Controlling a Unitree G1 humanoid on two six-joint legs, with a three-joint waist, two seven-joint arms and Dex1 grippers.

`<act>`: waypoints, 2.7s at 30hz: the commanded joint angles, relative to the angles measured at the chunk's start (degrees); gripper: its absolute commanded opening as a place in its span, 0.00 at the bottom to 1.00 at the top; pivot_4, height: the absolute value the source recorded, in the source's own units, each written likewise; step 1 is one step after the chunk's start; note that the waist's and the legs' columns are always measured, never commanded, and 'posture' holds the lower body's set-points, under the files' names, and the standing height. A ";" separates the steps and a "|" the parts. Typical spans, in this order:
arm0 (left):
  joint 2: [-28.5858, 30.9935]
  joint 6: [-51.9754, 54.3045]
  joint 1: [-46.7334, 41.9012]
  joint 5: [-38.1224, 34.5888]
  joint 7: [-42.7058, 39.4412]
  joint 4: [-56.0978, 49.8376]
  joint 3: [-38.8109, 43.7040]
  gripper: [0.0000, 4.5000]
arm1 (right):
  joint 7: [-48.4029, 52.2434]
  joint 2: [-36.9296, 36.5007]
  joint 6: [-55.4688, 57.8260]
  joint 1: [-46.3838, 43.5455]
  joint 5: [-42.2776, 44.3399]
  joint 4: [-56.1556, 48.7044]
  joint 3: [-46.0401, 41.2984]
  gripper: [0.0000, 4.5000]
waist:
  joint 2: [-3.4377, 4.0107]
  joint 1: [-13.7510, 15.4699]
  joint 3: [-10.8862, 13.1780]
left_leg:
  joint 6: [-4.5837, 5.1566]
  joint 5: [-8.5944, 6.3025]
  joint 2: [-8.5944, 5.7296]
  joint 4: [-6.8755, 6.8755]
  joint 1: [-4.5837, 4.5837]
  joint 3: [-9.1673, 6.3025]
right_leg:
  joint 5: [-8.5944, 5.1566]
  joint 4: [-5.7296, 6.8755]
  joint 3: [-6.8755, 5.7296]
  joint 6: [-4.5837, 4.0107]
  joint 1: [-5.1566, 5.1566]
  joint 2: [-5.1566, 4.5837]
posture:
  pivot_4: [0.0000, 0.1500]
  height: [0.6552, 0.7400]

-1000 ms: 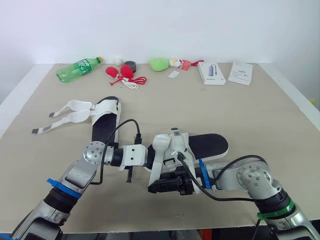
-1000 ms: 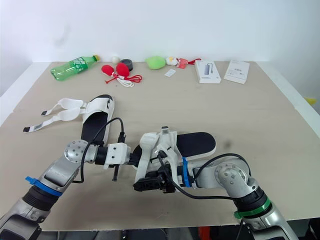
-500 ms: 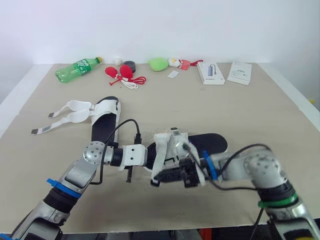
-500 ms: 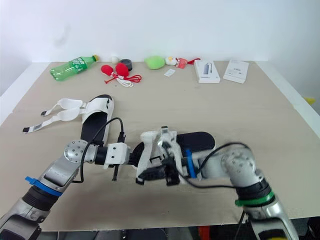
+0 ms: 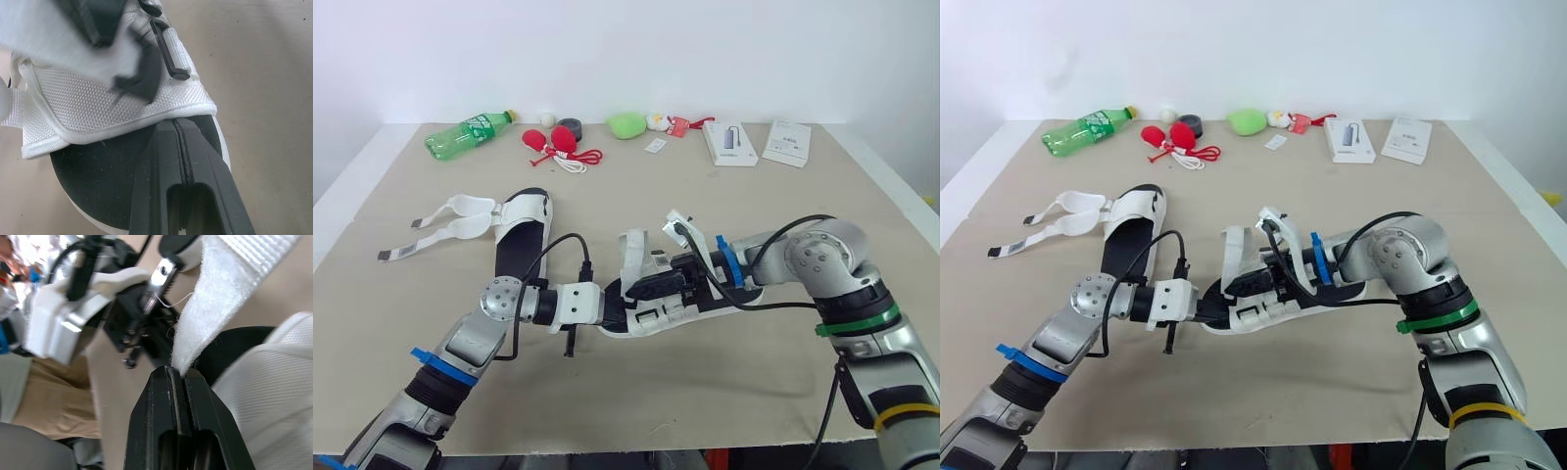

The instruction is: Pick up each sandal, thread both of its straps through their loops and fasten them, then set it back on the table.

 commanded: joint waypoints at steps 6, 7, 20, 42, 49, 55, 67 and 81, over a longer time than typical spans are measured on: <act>0.35 0.58 1.31 2.03 -0.10 0.66 -2.06 0.00 | 11.76 -2.60 1.87 -2.78 -6.76 1.07 2.03 0.01 | 0.00 0.02 0.00 | 0.00 0.00 0.00 -0.03 -0.04 0.00 | 0.00 -0.01 0.00 0.01 -0.04 0.01 | 1.00 1.00; 0.39 0.59 1.38 2.03 -0.09 0.60 -2.07 0.00 | 12.25 -2.67 2.89 -2.85 -6.80 1.04 1.83 0.01 | 0.00 0.02 0.00 | 0.00 0.00 0.00 -0.02 -0.05 0.00 | 0.00 -0.01 0.00 0.01 -0.04 0.01 | 1.00 1.00; 0.28 0.72 1.26 2.36 0.16 0.77 -2.29 0.00 | 13.74 -0.98 12.75 -3.20 -6.59 2.50 -1.71 0.01 | 0.00 0.05 0.00 | 0.00 -0.01 -0.01 -0.03 -0.11 0.00 | -0.02 -0.02 0.00 0.03 -0.09 0.00 | 1.00 1.00; 0.72 1.40 2.00 2.68 0.45 -0.48 -2.26 0.00 | 9.66 0.17 17.45 -5.46 2.26 14.53 -1.87 0.01 | 0.00 0.00 0.00 | 0.00 0.00 -0.01 -0.04 -0.12 -0.01 | -0.01 -0.02 -0.01 0.04 -0.10 0.02 | 1.00 1.00; 0.77 1.21 1.65 2.76 0.22 -0.05 -2.28 0.00 | 8.49 -1.07 17.45 -3.65 1.55 11.96 0.54 0.01 | 0.00 0.00 0.00 | 0.00 -0.01 -0.01 -0.05 -0.13 -0.01 | -0.02 -0.02 0.00 0.05 -0.10 0.02 | 1.00 1.00; 0.73 1.24 1.76 2.88 0.33 -0.14 -2.38 0.00 | 9.73 -1.79 16.19 -2.00 -2.48 6.92 1.14 0.01 | 0.00 0.02 0.00 | 0.01 -0.02 -0.01 -0.06 -0.13 -0.01 | -0.03 -0.03 -0.01 0.06 -0.09 0.02 | 1.00 1.00; 0.38 1.16 1.67 3.11 0.51 0.03 -2.46 0.00 | 17.69 -5.53 2.43 0.52 -11.26 -4.17 5.54 0.01 | 0.00 0.05 0.00 | 0.00 -0.03 -0.01 -0.06 -0.13 -0.01 | -0.04 -0.05 -0.01 0.06 -0.10 0.01 | 1.00 1.00; -0.06 0.87 1.23 3.38 0.55 0.74 -2.65 0.00 | 20.65 -5.82 -3.27 0.07 -15.67 -9.69 3.65 0.80 | 0.00 0.05 0.00 | -0.01 -0.03 -0.01 -0.04 -0.12 -0.01 | -0.02 -0.07 -0.01 0.05 -0.10 0.00 | 1.00 1.00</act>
